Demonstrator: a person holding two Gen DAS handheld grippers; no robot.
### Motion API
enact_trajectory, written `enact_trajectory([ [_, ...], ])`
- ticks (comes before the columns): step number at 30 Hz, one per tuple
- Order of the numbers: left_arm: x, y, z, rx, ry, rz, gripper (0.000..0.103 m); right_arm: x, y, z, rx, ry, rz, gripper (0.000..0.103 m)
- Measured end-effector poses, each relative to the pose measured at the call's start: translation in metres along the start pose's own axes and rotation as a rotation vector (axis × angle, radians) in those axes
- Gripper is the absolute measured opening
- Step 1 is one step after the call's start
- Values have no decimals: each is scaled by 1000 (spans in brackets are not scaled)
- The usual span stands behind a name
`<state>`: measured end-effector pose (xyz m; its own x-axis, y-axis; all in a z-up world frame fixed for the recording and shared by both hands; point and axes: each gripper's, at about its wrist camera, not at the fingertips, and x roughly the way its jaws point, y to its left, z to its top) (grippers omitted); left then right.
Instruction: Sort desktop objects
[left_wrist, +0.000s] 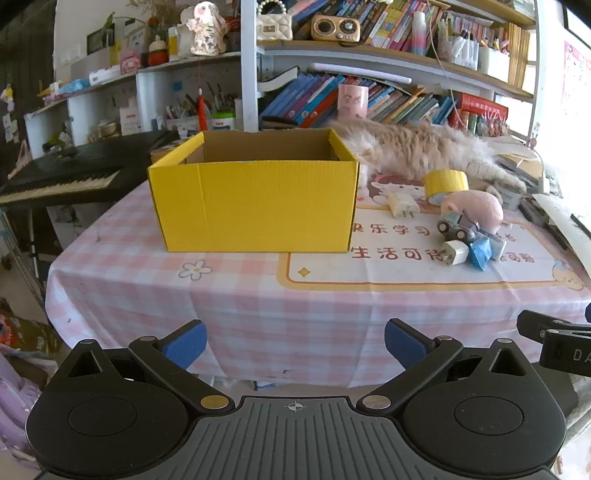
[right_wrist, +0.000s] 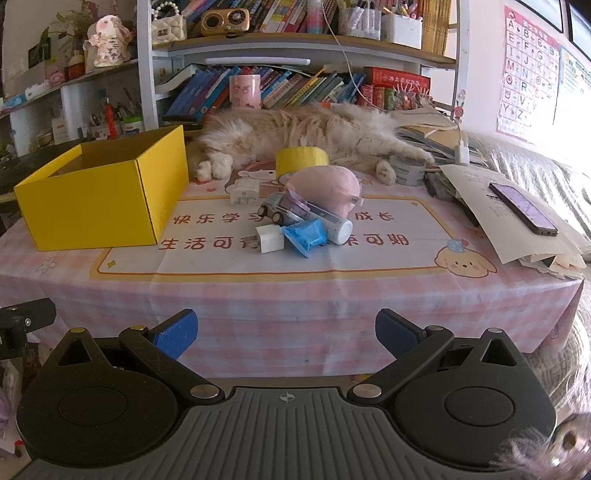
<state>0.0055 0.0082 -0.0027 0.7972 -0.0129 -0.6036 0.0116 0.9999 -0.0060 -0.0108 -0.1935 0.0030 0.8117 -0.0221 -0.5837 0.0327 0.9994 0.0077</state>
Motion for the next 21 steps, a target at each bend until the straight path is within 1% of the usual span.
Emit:
enact_trajectory([
  [11, -2, 1, 2, -8, 1, 1, 103, -5, 1, 2, -15, -27, 11, 103],
  [21, -4, 1, -1, -5, -1, -6, 103, -8, -2, 0, 4, -16, -1, 103],
])
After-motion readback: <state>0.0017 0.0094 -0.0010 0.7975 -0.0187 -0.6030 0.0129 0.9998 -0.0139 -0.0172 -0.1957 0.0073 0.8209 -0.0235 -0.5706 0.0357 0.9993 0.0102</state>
